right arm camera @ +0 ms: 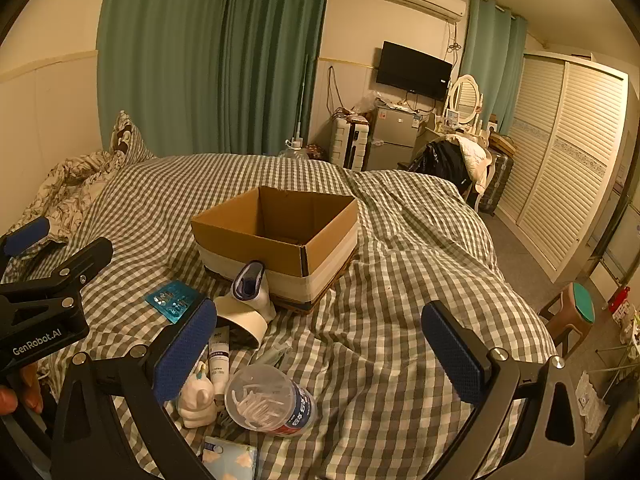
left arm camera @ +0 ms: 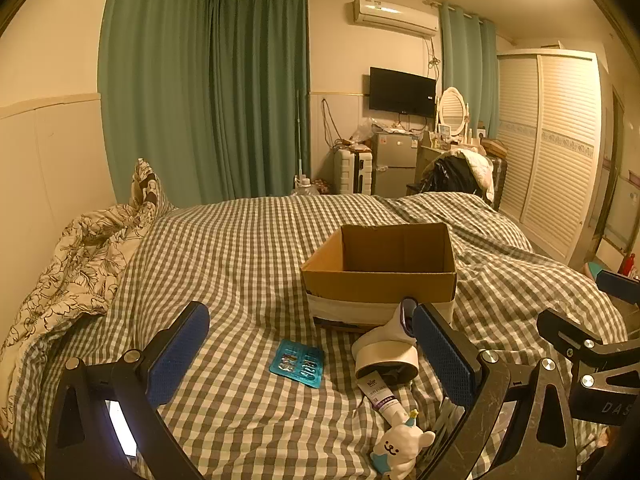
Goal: Organize objects
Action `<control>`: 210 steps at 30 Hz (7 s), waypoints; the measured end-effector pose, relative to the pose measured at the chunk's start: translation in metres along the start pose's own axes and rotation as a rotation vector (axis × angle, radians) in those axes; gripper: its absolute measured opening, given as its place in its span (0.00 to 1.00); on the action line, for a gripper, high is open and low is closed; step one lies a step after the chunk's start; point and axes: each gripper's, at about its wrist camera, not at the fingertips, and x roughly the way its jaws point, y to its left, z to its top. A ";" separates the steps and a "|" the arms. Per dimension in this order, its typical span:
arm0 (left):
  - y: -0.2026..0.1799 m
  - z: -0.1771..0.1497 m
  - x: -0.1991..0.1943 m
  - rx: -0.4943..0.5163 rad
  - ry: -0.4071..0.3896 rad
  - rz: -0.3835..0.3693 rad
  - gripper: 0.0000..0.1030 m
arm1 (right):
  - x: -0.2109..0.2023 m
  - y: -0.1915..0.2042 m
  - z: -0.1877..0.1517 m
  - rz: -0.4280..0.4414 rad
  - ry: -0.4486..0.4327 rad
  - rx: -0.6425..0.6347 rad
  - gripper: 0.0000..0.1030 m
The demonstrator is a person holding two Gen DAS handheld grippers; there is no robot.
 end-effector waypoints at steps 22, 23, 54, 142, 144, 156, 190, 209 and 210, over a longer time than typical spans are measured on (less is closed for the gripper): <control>-0.004 0.000 0.000 0.008 0.001 -0.006 1.00 | 0.001 0.002 0.000 0.010 0.008 -0.010 1.00; -0.004 0.000 0.000 0.008 0.001 -0.006 1.00 | 0.002 0.002 0.001 0.011 0.008 -0.011 1.00; -0.029 -0.041 0.031 0.014 0.201 -0.035 1.00 | 0.003 -0.011 -0.016 0.082 0.068 -0.018 1.00; -0.022 0.085 0.190 0.061 0.239 -0.038 0.87 | 0.141 -0.033 0.163 0.313 0.053 -0.009 0.79; -0.010 0.083 0.165 0.055 0.235 -0.034 0.88 | 0.119 -0.033 0.161 0.314 0.041 -0.017 0.79; 0.020 0.032 0.079 0.046 0.205 0.027 0.99 | 0.033 -0.020 0.090 0.277 -0.017 -0.039 0.79; -0.002 -0.092 0.120 0.062 0.370 0.081 1.00 | 0.180 0.045 -0.079 0.388 0.513 -0.085 0.56; -0.057 -0.109 0.130 0.115 0.415 -0.025 1.00 | 0.135 -0.001 -0.072 0.414 0.422 -0.038 0.17; -0.058 -0.111 0.133 0.117 0.421 -0.029 0.99 | 0.134 0.001 -0.071 0.416 0.416 -0.035 0.17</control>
